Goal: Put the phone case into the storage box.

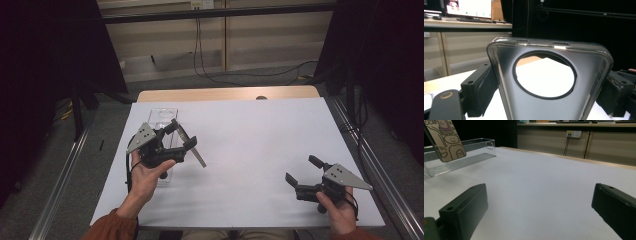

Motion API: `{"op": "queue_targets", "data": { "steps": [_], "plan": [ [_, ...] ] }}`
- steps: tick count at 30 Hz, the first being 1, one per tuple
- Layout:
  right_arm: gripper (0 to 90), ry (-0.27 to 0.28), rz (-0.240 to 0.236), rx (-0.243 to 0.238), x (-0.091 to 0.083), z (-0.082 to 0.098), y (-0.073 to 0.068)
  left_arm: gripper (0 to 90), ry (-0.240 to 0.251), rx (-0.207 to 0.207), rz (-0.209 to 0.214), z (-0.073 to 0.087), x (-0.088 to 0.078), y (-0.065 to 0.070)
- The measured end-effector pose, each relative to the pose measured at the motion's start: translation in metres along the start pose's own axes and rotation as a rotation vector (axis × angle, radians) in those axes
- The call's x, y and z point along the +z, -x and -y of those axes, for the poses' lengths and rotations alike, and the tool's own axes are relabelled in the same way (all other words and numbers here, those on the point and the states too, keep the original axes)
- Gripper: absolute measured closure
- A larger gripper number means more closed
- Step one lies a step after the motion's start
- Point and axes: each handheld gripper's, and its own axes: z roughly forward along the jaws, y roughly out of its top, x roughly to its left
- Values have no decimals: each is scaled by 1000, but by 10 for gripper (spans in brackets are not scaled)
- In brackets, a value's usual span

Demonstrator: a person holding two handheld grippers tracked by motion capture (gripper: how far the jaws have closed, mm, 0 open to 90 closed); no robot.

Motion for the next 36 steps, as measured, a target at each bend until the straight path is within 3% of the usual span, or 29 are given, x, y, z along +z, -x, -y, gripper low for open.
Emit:
{"op": "queue_targets", "data": {
  "steps": [6,15,36],
  "plan": [
    [0,1,-16,-9,0,0,0,140,6,18,-34,-8,-5,-4],
    [0,7,-28,-15,1,-1,-1,140,16,-2,-84,-19,-11,-14],
    [0,2,-6,0,2,-1,-1,140,32,5,-205,-41,-24,-44]
  ]
}}
